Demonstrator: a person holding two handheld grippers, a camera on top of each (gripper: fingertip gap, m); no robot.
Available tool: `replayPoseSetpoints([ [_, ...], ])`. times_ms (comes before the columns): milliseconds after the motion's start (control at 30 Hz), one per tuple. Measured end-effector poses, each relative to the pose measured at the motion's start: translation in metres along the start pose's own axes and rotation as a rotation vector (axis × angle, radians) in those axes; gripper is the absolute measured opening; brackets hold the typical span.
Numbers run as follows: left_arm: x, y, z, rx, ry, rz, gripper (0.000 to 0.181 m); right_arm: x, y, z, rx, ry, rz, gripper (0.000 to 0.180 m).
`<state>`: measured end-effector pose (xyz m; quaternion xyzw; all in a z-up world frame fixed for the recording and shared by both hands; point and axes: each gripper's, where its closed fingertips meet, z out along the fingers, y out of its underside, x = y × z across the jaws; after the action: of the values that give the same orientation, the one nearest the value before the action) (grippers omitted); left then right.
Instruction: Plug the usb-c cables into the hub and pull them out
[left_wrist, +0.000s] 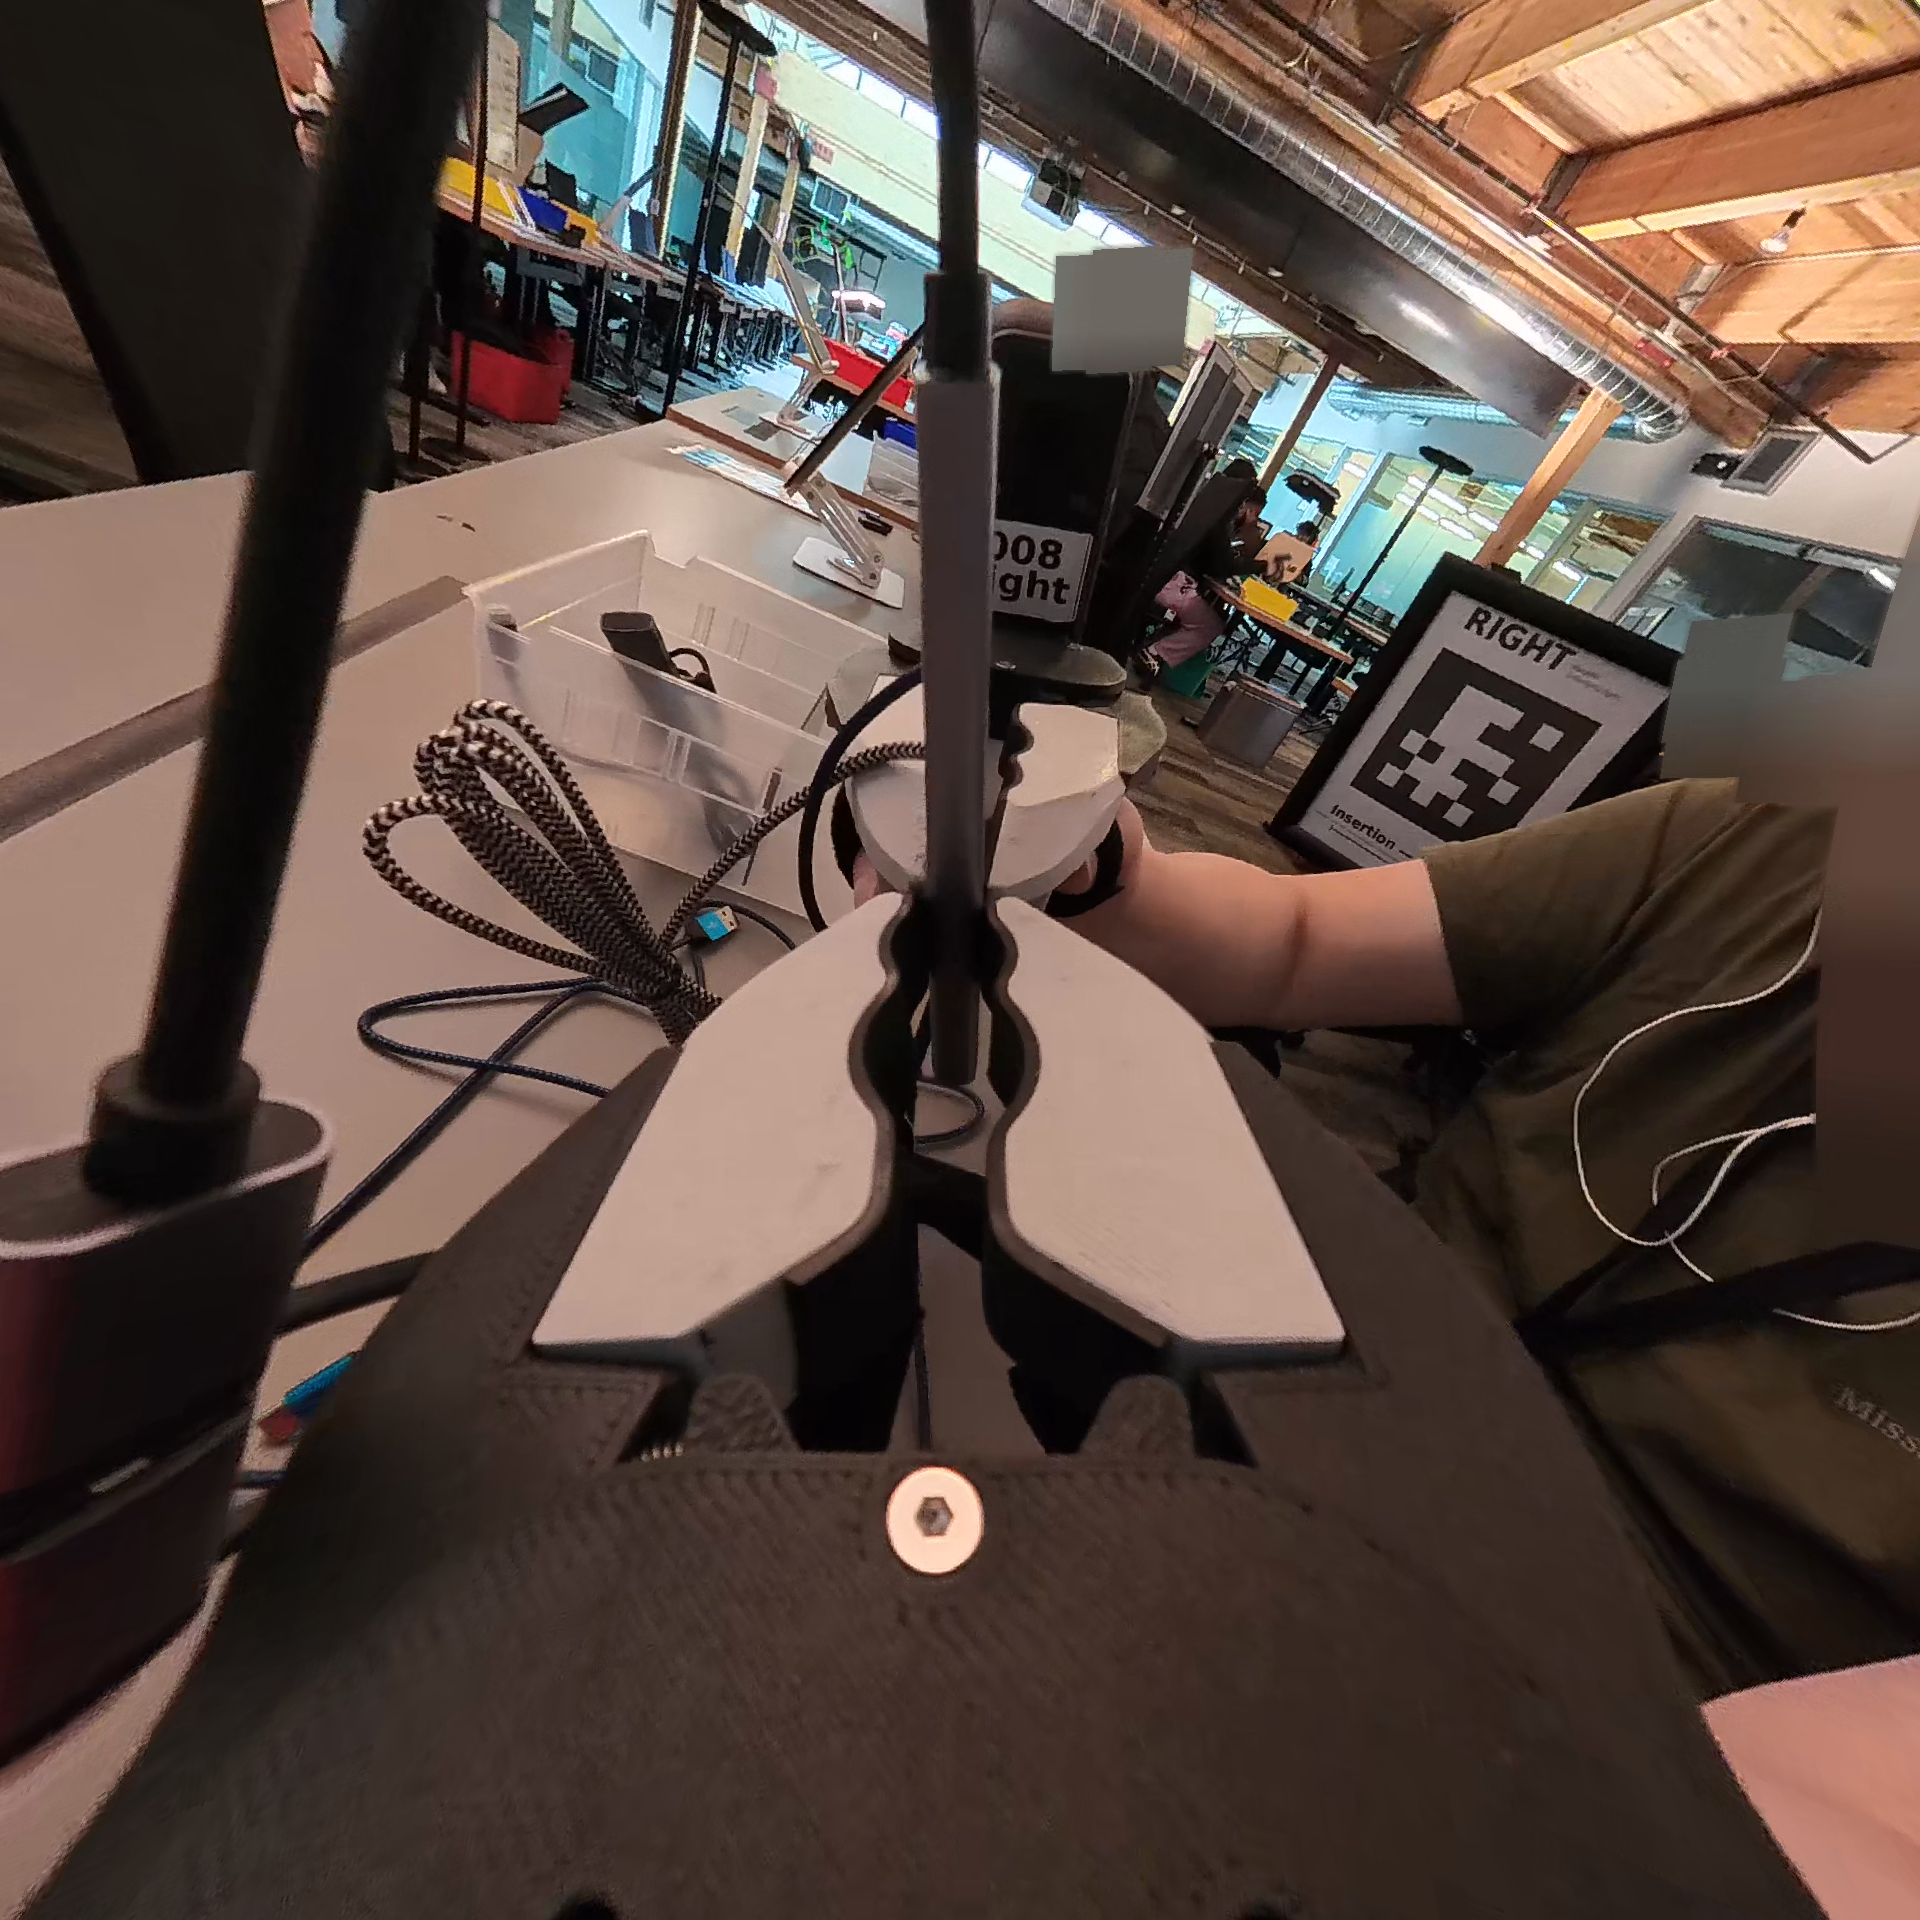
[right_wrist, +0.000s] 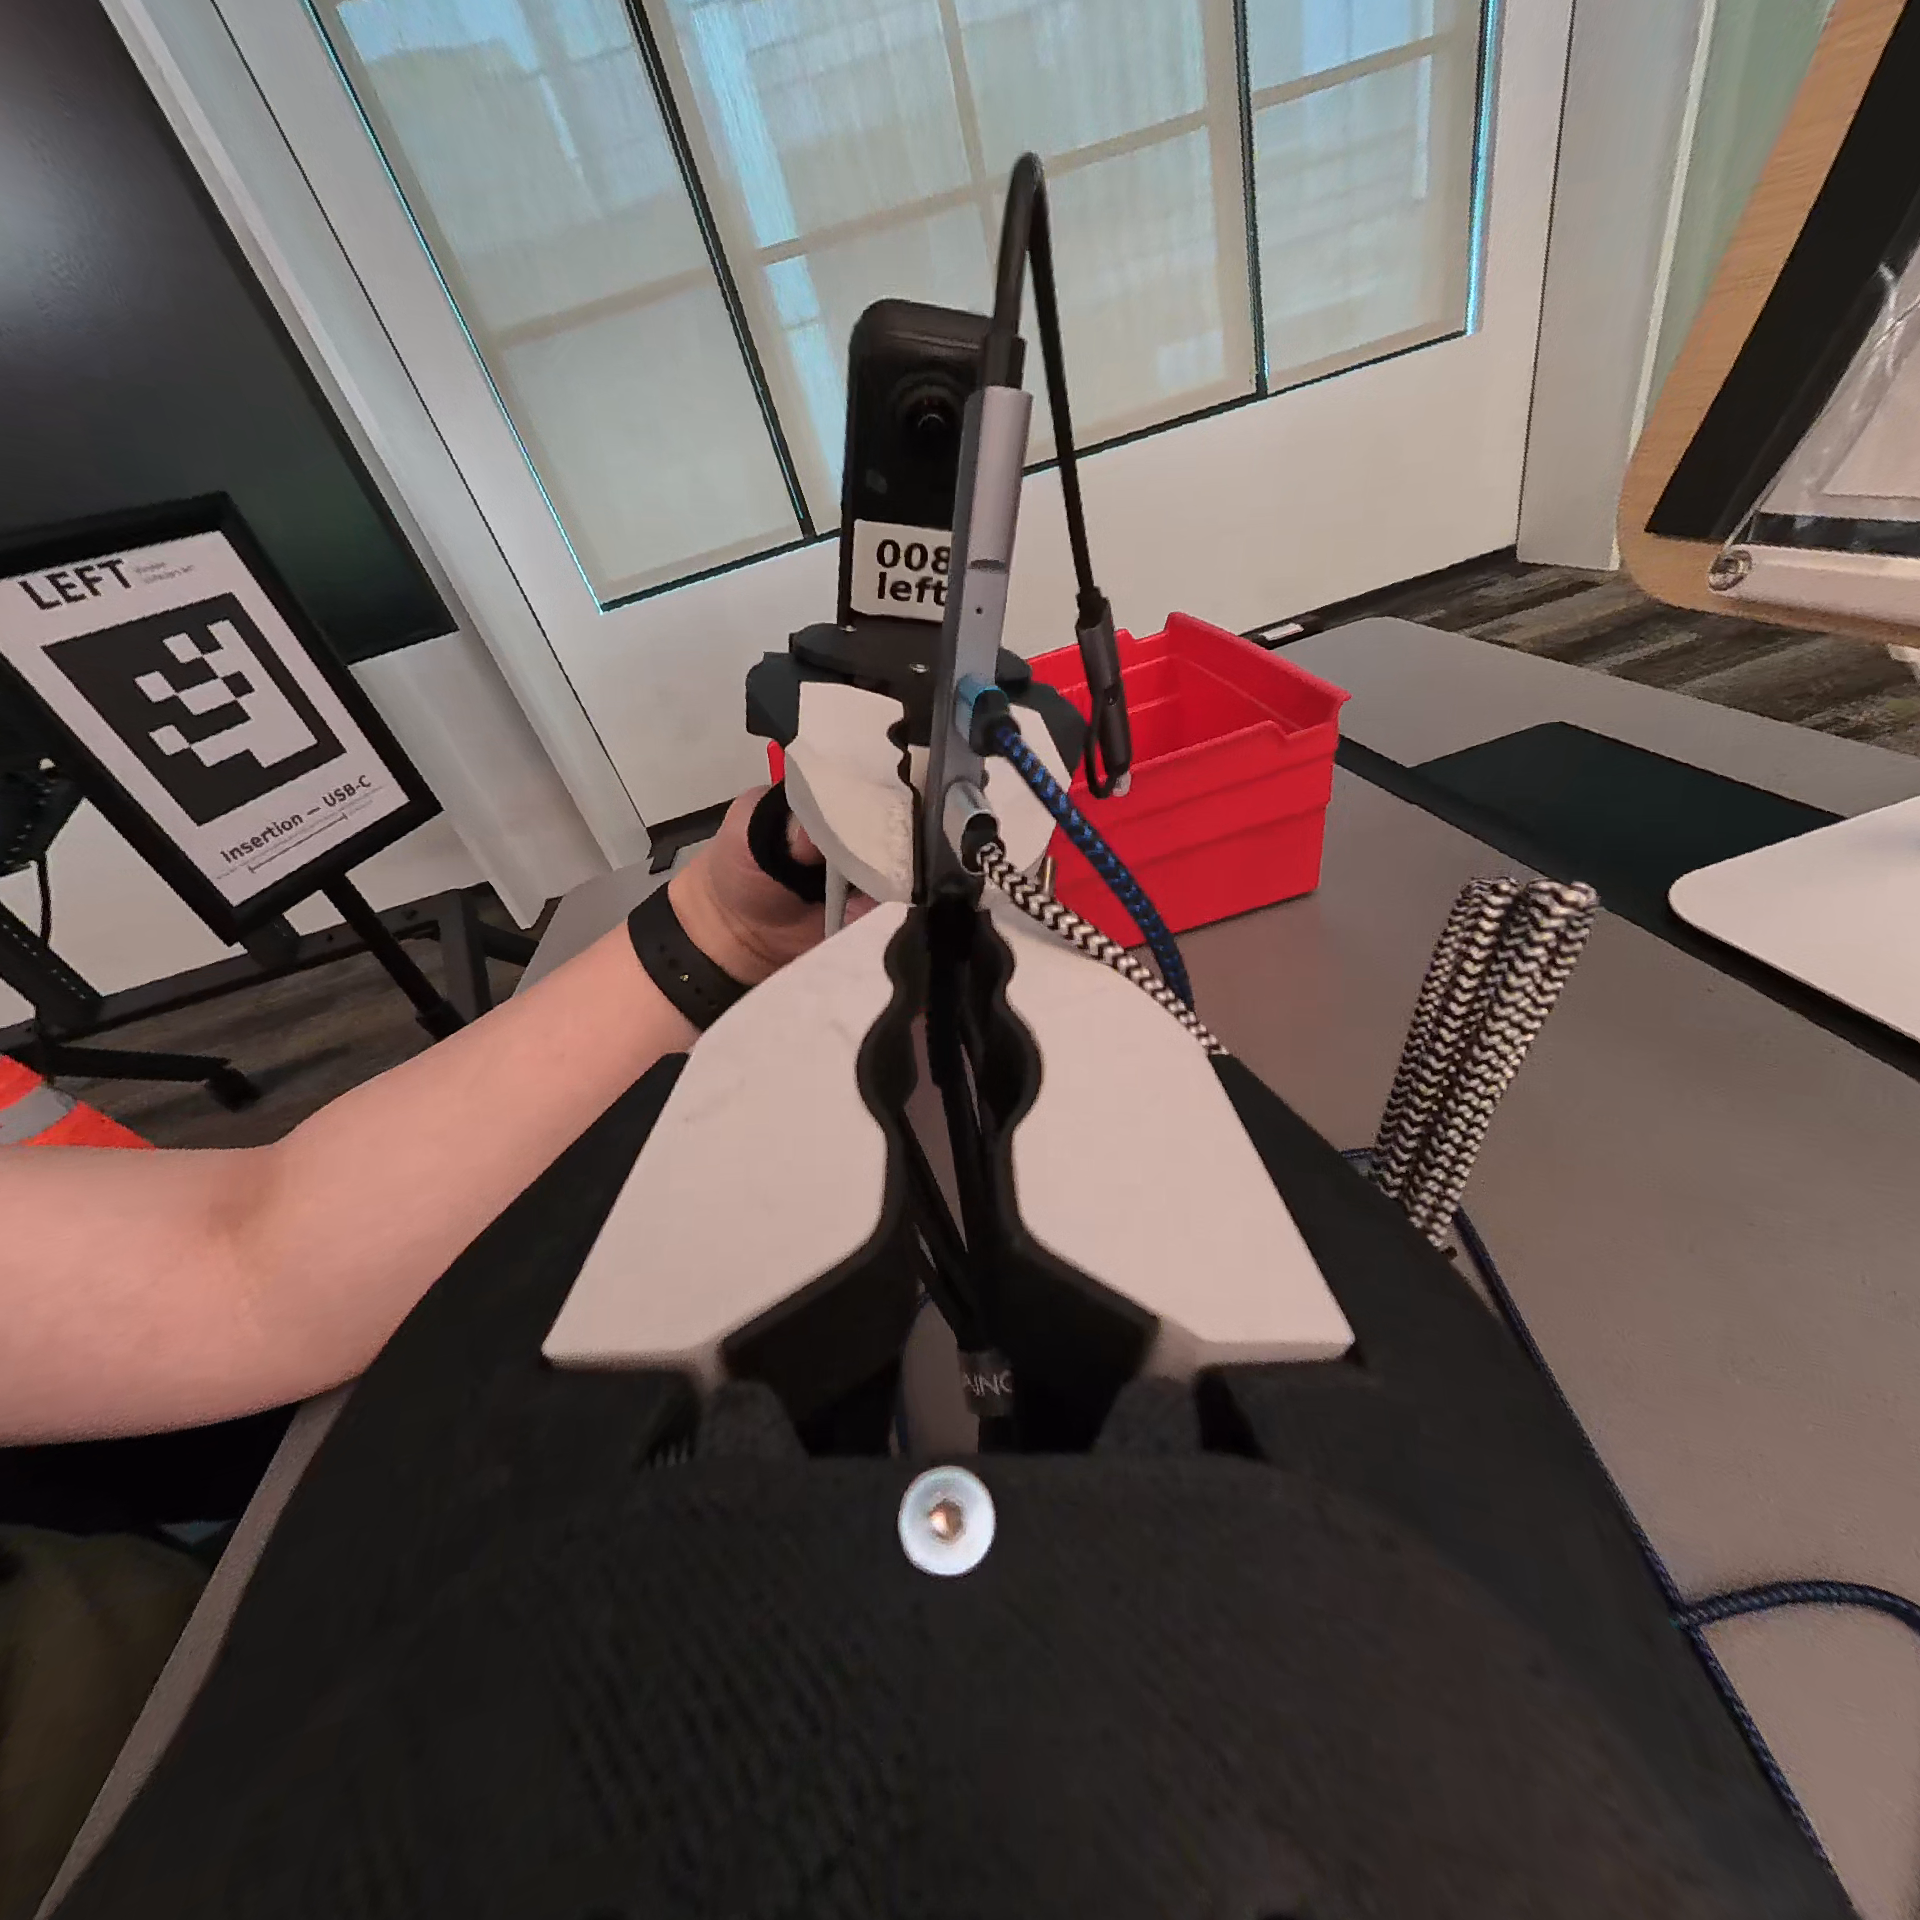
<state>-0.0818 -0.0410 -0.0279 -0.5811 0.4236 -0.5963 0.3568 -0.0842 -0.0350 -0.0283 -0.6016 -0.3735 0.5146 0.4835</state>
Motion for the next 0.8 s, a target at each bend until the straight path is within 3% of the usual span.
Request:
replayPoseSetpoints([
  [500,-0.005,-0.009,0.005,-0.03,-0.093,0.048,0.01,0.008,-0.005,-0.003,-0.018,0.024,0.031,0.008],
  [800,0.026,-0.041,-0.021,0.079,-0.108,0.147,0.009,-0.018,-0.05,-0.032,-0.016,0.064,-0.249,0.013],
])
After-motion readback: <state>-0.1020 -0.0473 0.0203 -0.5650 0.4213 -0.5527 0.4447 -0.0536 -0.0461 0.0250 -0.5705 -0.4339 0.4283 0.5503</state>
